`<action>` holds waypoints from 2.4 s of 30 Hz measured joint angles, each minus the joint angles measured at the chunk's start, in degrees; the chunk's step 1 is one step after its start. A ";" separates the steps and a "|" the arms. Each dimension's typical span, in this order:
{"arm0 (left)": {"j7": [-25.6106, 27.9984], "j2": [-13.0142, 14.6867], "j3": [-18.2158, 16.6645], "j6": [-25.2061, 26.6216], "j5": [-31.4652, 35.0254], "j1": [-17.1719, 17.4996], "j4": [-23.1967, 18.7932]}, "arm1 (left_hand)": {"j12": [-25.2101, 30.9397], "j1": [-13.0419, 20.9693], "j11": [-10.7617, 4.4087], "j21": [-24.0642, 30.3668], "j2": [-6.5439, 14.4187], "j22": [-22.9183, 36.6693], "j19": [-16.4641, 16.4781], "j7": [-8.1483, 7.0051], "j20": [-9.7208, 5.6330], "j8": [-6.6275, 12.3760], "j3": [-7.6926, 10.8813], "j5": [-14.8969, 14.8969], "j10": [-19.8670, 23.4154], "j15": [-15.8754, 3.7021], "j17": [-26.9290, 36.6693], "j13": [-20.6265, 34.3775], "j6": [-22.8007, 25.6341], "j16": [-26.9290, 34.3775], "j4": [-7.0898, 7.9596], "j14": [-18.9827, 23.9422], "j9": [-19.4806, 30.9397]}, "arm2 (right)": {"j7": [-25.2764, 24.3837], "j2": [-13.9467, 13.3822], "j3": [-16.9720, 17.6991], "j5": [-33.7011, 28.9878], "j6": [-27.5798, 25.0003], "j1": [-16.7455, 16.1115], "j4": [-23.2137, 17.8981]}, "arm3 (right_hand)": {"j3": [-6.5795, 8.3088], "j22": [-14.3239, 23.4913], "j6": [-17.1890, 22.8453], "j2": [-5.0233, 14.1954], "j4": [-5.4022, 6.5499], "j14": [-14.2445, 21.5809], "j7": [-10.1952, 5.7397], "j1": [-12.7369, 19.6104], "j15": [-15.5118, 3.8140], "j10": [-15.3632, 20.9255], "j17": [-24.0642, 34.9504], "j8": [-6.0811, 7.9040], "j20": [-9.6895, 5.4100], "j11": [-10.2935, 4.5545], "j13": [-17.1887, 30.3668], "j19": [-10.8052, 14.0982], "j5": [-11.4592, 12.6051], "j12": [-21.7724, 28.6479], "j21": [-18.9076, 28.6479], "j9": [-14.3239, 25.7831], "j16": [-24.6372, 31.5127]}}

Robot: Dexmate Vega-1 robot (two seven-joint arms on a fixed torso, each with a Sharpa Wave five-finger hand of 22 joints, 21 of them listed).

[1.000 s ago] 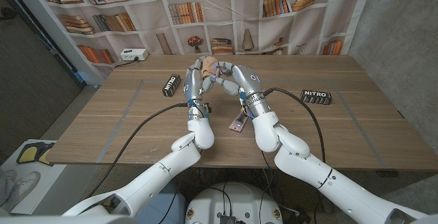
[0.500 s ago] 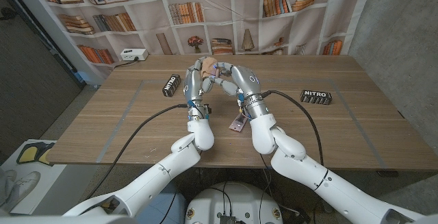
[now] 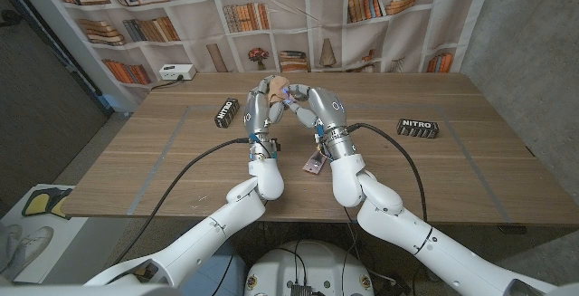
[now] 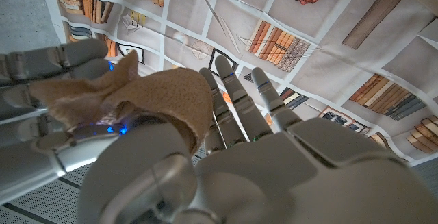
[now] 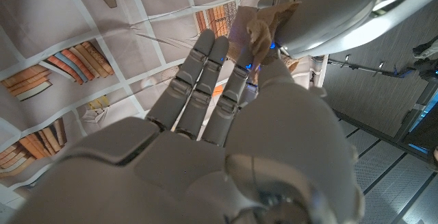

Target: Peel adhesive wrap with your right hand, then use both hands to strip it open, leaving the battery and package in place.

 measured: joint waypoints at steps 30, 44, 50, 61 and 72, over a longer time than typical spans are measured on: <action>0.40 0.52 -0.37 0.40 0.62 1.89 -1.80 | 0.40 -0.30 0.00 0.00 -0.31 0.00 0.00 -0.12 0.00 0.32 0.07 0.00 0.01 0.02 0.00 0.01 -0.48 0.00 0.07 0.01 -0.28 | -3.87 -0.67 1.52 0.13 1.25 -0.44 0.33 | 0.29 0.95 8.54 1.20 0.31 0.71 1.26 3.00 -0.10 0.14 2.47 1.71 0.33 1.88 4.21 -1.56 -0.84 3.08 2.51 0.62 0.07; 0.76 0.52 -0.78 0.07 0.39 1.63 -1.09 | -0.05 -0.61 -0.03 0.00 -0.61 0.00 0.00 -0.19 0.00 0.32 0.07 0.00 -0.46 0.03 -0.09 -0.33 -1.85 0.00 0.07 0.02 -0.54 | -4.90 -1.09 2.11 0.20 2.03 -0.57 0.62 | 0.29 0.94 8.83 0.90 0.31 0.70 1.55 3.29 -0.10 0.27 3.00 1.66 0.12 1.76 5.20 -1.76 -0.84 3.53 3.10 0.62 0.06; 0.77 0.51 -0.84 -0.05 0.32 1.35 -0.75 | -0.49 -1.05 -0.01 0.00 -0.60 0.00 0.00 -0.22 0.00 -0.23 0.07 0.00 -0.83 0.19 -0.14 -0.78 -2.45 0.00 0.07 -0.42 -0.80 | -5.61 -1.09 2.51 0.20 2.02 -0.71 0.87 | 0.29 0.94 9.14 0.89 0.31 0.70 1.87 3.28 -0.10 0.27 3.26 1.30 0.12 1.76 5.57 -1.76 -0.84 3.96 3.18 0.61 -0.38; 0.77 0.76 -1.08 0.18 0.27 1.19 -0.62 | -0.49 -1.28 0.00 0.00 -0.83 0.00 0.00 -0.22 0.00 -0.46 0.07 0.00 -0.82 0.19 -0.41 -1.04 -2.44 -0.40 0.07 -0.42 -1.07 | -6.46 -1.12 3.07 0.23 1.73 -0.75 1.36 | 0.28 0.94 9.44 0.88 0.31 0.70 1.56 3.28 -0.10 0.56 3.26 1.26 0.12 2.07 6.05 -1.75 -0.85 4.42 3.70 0.61 -0.38; 0.77 0.95 -1.18 0.83 0.28 1.03 -0.62 | -1.13 -1.43 -0.22 0.00 -1.47 -0.14 0.00 0.19 0.00 -1.93 -0.34 0.00 -1.67 0.19 -0.40 -1.58 -4.69 -0.40 -0.33 -0.42 -1.87 | -7.76 -1.27 3.85 0.57 1.34 -0.86 1.71 | 0.28 0.93 10.05 0.57 0.31 1.01 2.18 3.58 -0.39 0.80 3.53 1.25 0.34 2.27 6.37 -1.96 -0.85 4.77 3.97 0.55 -0.38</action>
